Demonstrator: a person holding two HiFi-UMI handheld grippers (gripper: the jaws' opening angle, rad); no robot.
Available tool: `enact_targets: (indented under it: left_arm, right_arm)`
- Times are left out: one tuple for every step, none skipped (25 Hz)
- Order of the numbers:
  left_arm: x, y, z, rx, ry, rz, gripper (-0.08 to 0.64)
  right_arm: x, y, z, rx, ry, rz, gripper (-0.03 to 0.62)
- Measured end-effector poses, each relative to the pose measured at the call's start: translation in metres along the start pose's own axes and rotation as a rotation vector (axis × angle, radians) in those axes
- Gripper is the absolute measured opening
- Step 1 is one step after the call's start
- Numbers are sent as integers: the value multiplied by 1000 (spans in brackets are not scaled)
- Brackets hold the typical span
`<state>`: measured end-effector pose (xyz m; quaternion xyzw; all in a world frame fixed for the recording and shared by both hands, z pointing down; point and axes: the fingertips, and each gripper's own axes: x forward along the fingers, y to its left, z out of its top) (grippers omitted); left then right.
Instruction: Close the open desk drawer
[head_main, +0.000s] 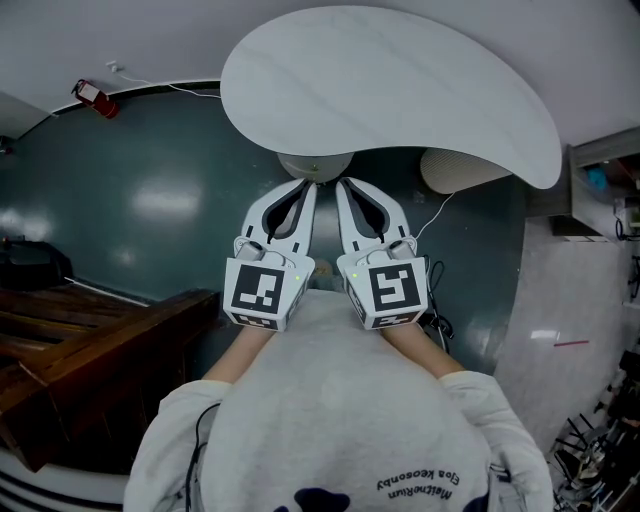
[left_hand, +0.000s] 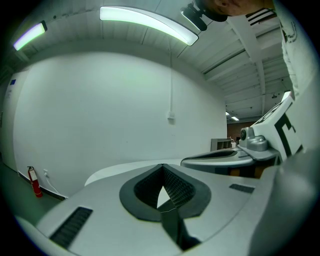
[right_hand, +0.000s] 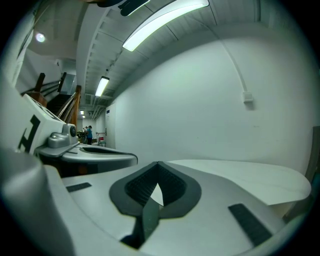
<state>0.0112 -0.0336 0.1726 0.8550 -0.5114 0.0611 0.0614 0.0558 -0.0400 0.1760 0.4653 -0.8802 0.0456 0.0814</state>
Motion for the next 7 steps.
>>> enact_targets:
  left_arm:
    - [-1, 0, 0, 1, 0, 1, 6]
    - [-1, 0, 0, 1, -1, 1, 6]
    - [-1, 0, 0, 2, -2, 1, 6]
    - [-1, 0, 0, 2, -2, 1, 6]
    - [0, 0, -1, 2, -2, 2, 6]
    - [0, 0, -1, 3, -1, 2, 6]
    - [0, -1, -1, 3, -1, 2, 6]
  right_arm:
    - [0, 1, 0, -1, -1, 3, 17]
    - [0, 2, 0, -3, -3, 4, 15]
    - [0, 3, 1, -4, -3, 6, 17]
    - [0, 3, 0, -4, -2, 7, 16]
    - [0, 3, 0, -4, -1, 9, 16]
    - [0, 3, 1, -4, -1, 10, 16]
    - [0, 3, 1, -3, -1, 12, 16]
